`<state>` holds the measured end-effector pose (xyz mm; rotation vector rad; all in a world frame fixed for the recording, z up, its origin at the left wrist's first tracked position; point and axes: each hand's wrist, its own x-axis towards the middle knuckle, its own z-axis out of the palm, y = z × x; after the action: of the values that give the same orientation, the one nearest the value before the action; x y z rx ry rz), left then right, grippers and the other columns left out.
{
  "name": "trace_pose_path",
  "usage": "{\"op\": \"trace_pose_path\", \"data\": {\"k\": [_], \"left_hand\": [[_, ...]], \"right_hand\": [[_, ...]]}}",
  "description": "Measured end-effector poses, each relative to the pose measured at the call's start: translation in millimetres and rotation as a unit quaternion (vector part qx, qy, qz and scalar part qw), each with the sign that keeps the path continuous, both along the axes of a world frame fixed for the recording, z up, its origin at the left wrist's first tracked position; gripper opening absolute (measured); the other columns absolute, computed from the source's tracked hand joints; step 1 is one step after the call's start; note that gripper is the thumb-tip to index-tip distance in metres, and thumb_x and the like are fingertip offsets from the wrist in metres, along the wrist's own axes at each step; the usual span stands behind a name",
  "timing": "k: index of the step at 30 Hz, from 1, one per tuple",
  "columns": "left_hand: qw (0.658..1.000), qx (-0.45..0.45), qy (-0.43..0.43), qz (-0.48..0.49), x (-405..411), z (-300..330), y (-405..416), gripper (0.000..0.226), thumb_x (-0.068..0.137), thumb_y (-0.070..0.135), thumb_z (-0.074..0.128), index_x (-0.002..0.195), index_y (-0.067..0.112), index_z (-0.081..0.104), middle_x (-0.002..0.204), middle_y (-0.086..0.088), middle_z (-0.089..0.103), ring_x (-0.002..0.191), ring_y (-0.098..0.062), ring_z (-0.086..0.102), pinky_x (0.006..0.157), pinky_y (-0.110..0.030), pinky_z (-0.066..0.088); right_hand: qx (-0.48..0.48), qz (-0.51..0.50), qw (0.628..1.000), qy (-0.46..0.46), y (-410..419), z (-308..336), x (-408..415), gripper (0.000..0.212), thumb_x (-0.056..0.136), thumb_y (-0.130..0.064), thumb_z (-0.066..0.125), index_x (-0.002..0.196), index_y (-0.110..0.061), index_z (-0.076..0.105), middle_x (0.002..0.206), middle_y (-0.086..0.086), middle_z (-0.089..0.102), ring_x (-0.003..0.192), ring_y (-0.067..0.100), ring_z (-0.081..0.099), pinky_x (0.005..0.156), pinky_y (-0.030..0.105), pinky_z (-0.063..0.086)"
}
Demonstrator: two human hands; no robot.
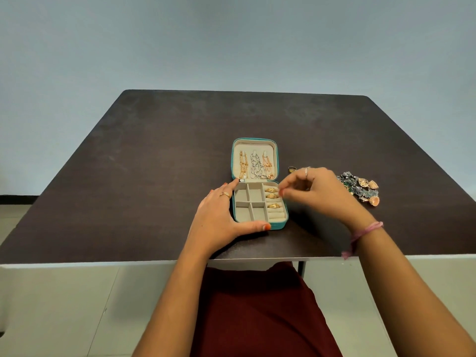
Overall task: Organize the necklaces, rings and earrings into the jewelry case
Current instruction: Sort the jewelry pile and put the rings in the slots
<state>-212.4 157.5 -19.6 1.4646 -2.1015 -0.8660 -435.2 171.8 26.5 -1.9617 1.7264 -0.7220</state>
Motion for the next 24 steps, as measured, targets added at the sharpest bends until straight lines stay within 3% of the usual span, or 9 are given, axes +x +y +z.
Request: {"op": "trace_pose_path", "data": {"k": [3,6,12,15,19,22,24], "left_hand": [[1.0,0.009,-0.003,0.004,-0.1,-0.4,-0.7,0.12,0.049,0.081,0.068,0.149,0.034,0.021,0.149,0.009,0.037,0.138,-0.015,0.031,0.113,-0.046,0.03],[1.0,0.012,-0.006,0.005,0.0,1.4,0.2,0.12,0.05,0.08,0.068,0.149,0.033,0.02,0.149,0.009,0.037,0.139,-0.015,0.031,0.114,-0.047,0.03],[1.0,0.011,-0.004,0.006,-0.1,1.9,0.1,0.119,0.05,0.079,0.069,0.149,0.034,0.021,0.147,0.01,0.038,0.136,-0.014,0.033,0.112,-0.045,0.032],[1.0,0.002,0.001,0.008,0.2,2.1,0.8,0.117,0.052,0.076,0.071,0.149,0.033,0.022,0.147,0.01,0.039,0.136,-0.013,0.033,0.113,-0.044,0.031],[1.0,-0.005,-0.001,0.002,-0.3,2.7,1.1,0.115,0.054,0.074,0.072,0.149,0.031,0.022,0.148,0.01,0.039,0.137,-0.011,0.032,0.114,-0.044,0.029],[1.0,-0.01,0.003,-0.001,-0.9,3.4,1.2,0.114,0.055,0.073,0.072,0.149,0.03,0.024,0.147,0.01,0.04,0.135,-0.01,0.034,0.114,-0.044,0.029],[1.0,-0.01,0.007,0.0,-0.7,2.6,1.3,0.113,0.055,0.072,0.073,0.148,0.031,0.024,0.145,0.011,0.041,0.133,-0.009,0.035,0.114,-0.043,0.03]], "right_hand": [[-0.064,-0.1,0.993,0.021,-22.2,-8.3,-17.4,0.014,0.085,-0.018,0.068,0.099,-0.021,0.071,0.094,-0.004,0.067,0.078,0.005,0.06,0.076,0.014,0.046],[-0.035,-0.115,0.989,0.088,-43.3,-18.7,-26.9,0.027,0.088,-0.024,0.067,0.114,-0.016,0.067,0.109,0.002,0.061,0.091,0.012,0.059,0.085,0.021,0.041],[-0.012,-0.107,0.983,0.146,-53.9,-22.4,-24.7,0.018,0.091,-0.017,0.061,0.103,-0.013,0.073,0.108,0.007,0.067,0.1,0.021,0.061,0.088,0.025,0.04],[0.04,-0.111,0.99,0.075,-45.0,-14.9,-20.1,0.012,0.091,-0.022,0.062,0.096,-0.019,0.073,0.101,0.002,0.071,0.085,0.012,0.061,0.079,0.022,0.043],[0.143,-0.074,0.979,-0.124,-18.5,9.1,-11.4,0.005,0.087,-0.02,0.067,0.088,-0.02,0.072,0.088,0.005,0.071,0.072,0.011,0.06,0.065,0.022,0.05],[0.207,-0.015,0.969,-0.132,-5.5,25.4,-8.2,0.01,0.085,-0.022,0.068,0.093,-0.019,0.074,0.082,-0.005,0.071,0.069,0.001,0.058,0.06,0.019,0.045],[0.244,0.019,0.964,-0.101,-2.5,30.0,-5.0,0.013,0.085,-0.024,0.067,0.096,-0.019,0.074,0.087,-0.009,0.072,0.078,0.002,0.06,0.067,0.02,0.044]]}}
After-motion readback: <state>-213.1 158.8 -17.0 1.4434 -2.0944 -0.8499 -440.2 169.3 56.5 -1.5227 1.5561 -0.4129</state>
